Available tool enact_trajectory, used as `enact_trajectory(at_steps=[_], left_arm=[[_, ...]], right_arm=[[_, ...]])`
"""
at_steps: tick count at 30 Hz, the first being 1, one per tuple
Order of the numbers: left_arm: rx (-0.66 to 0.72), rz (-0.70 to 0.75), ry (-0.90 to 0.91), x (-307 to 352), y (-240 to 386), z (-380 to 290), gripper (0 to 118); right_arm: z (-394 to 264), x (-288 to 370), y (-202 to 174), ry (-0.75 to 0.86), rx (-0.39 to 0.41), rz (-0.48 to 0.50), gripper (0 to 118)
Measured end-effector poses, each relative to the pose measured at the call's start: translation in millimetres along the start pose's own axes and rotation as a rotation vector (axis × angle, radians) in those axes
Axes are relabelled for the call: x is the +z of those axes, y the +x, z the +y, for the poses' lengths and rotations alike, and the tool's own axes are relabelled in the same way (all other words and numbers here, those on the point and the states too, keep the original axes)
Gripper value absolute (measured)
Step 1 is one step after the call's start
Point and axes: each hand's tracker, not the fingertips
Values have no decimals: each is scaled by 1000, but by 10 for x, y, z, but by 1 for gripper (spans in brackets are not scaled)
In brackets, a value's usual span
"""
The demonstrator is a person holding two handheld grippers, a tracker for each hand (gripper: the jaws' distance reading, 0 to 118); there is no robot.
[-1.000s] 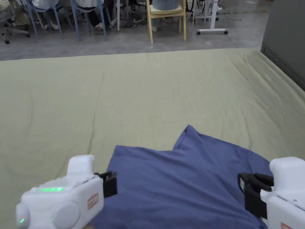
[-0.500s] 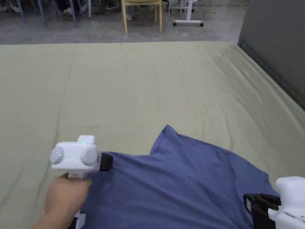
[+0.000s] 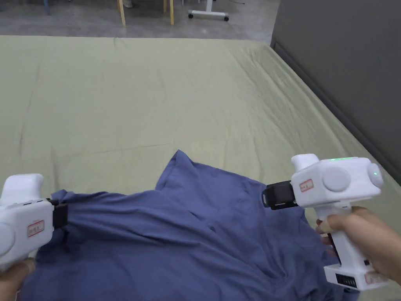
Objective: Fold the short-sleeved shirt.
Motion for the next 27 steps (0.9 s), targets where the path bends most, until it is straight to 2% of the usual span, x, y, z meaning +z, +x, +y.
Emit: enact_trajectory(at_steps=[2,5,6,7,8,9,10,12,13,14,15,17,23,26,27], left_arm=[[8,8,4,107,-15,-52,0],[27,13,-2,160,-74,-78,0],[31,16,-4,174,-76,-96,0],[32,21,-7,165,-98,-95,0],[29,26,-11,172,-105,-110,0],[32,34,-15,183,-115,-125,0],[37,42,-16,198,-128,-137,0],[67,60,-11,244,-172,-161,0],[87,59,-8,267,-192,-169,0],[118,53,-1,302,-214,-173,0],[150,47,10,368,-226,-170,0],[171,37,49,529,-249,-95,0],[202,39,236,1321,-464,717,0],[205,53,352,1786,-634,1287,0],[186,77,375,1915,-700,1477,0]], right_arm=[[216,-174,-84,-51,14,-55,115],[158,-469,-114,-114,90,-169,114],[117,-546,-149,-170,97,-209,110],[65,-566,-178,-192,98,-216,100],[2,-471,-205,-121,52,-126,82],[-39,-329,-248,-38,34,-138,47],[-79,-238,-330,7,42,-130,4],[-260,-65,-568,68,145,-179,4],[-322,-3,-598,82,188,-151,4],[-372,105,-622,102,182,-96,4],[-394,259,-616,145,134,-57,4],[-376,649,-574,263,90,-45,4],[254,2152,-518,578,179,-146,4],[651,2800,-551,704,239,-284,4],[799,2973,-547,723,239,-291,4]])
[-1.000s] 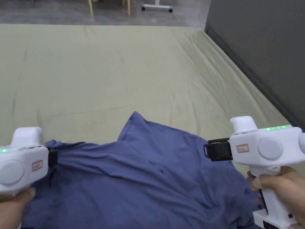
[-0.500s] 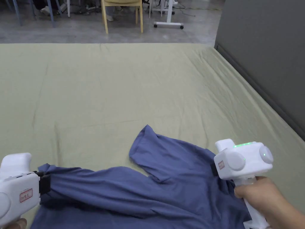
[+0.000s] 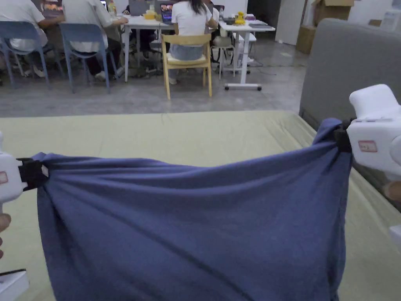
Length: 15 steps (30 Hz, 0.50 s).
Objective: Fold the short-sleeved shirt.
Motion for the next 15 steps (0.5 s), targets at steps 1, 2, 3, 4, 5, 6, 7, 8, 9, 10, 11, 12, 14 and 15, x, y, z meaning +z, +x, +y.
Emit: enact_trajectory(at_steps=[1,2,3,4,5,6,7,8,9,10,11,12,14,15], left_arm=[[-29,17,21,50,10,236,0],[-50,20,49,100,27,458,0],[-74,20,82,154,48,687,0],[-93,16,98,243,137,877,0],[-94,17,110,290,164,1103,0],[-81,11,113,325,177,1309,0],[-73,7,121,353,191,1488,0],[-66,14,132,341,191,1665,0],[-77,29,150,359,215,1857,0],[-89,37,164,375,231,2011,0],[-106,49,170,390,254,2170,0],[-130,62,177,366,236,2300,0],[-143,80,184,369,253,2512,0],[-144,84,185,362,255,2591,0]], right_arm=[[229,72,33,26,-16,1,4],[447,109,92,36,-55,24,4],[660,137,150,57,-91,40,4],[851,159,177,72,-104,42,4],[1047,174,175,85,-85,24,4],[1235,190,179,110,-69,-1,4],[1387,190,172,122,-57,-19,4],[1551,190,174,136,-58,-24,4],[1722,187,182,141,-60,-25,4],[1854,180,194,147,-72,-29,4],[1998,170,210,152,-78,-30,4],[2125,164,225,154,-85,-34,4],[2350,119,270,155,-96,-31,4],[2440,110,274,154,-102,-34,4]])
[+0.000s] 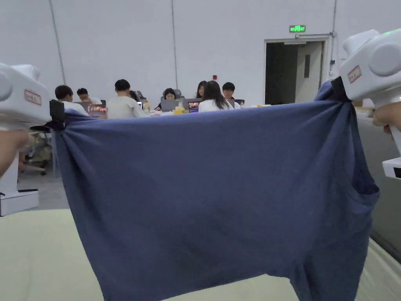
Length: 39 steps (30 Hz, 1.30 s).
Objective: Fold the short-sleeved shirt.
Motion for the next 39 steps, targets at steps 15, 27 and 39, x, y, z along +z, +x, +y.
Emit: enact_trajectory(at_steps=[15,27,39], left_arm=[[36,14,-77,-776,-86,-34,0],[72,-16,-340,-1475,150,-1591,0],[246,-66,-656,-1377,34,-3845,0]], right_arm=[[73,-745,-225,-125,-42,43,4],[-1545,-1507,-610,-285,-126,116,4],[-4097,-1393,-763,-635,-277,214,4]])
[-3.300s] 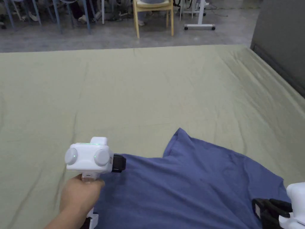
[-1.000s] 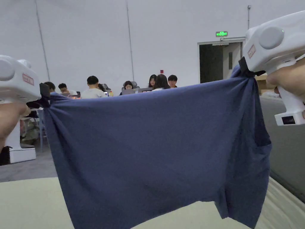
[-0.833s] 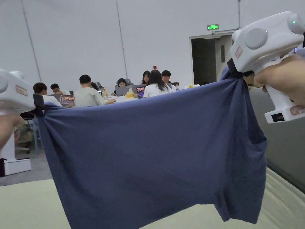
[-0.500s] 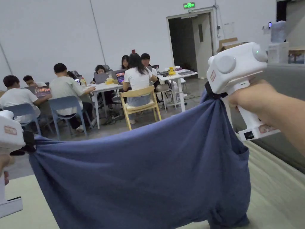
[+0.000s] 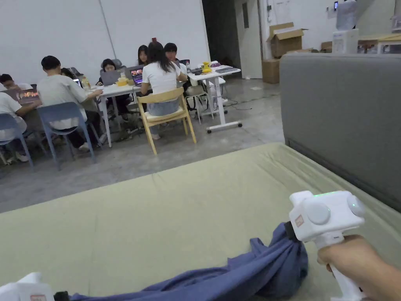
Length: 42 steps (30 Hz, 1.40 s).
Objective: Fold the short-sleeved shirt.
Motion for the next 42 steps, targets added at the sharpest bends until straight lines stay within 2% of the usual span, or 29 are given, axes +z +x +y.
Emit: enact_trajectory(at_steps=[2,5,8,14,16,17,20,25,30,32,34,36,40,41,42], left_arm=[[-31,-10,-4,56,-83,-280,0],[-111,-59,6,326,-130,-778,0],[-194,-38,25,643,-116,-1153,0],[-164,-102,47,1285,-207,-1727,0],[-236,-94,21,1446,-241,-1909,0],[-252,-81,18,1514,-265,-2000,0],[-228,-86,-17,1630,-416,-2301,0],[-138,-82,-125,1477,-641,-2835,0],[-136,-10,-185,1050,-638,-3124,0],[-124,43,-236,895,-653,-3168,0],[-122,35,-221,849,-648,-3188,0],[-130,47,-230,846,-622,-3139,0],[-162,68,-232,880,-553,-3129,2],[-156,77,-225,947,-528,-3092,19],[-128,100,-163,1030,-560,-3047,66]], right_arm=[[-303,82,144,6,-25,29,4],[-812,369,322,-2,-15,53,4],[-1302,750,374,19,56,71,4],[-2021,1385,568,-1,65,92,4],[-2253,1539,623,-7,92,60,4],[-2345,1593,643,-22,134,37,4],[-2613,1739,706,-51,130,33,4],[-2916,1658,817,-116,136,1,4],[-3063,1334,811,-186,155,-41,4],[-3122,1168,813,-245,185,-67,4],[-3201,1011,802,-287,211,-84,4],[-3241,950,784,-274,207,-85,3],[-3172,958,717,-294,254,-102,5],[-3126,1006,706,-293,259,-102,29],[-3031,1159,709,-255,248,-97,72]])
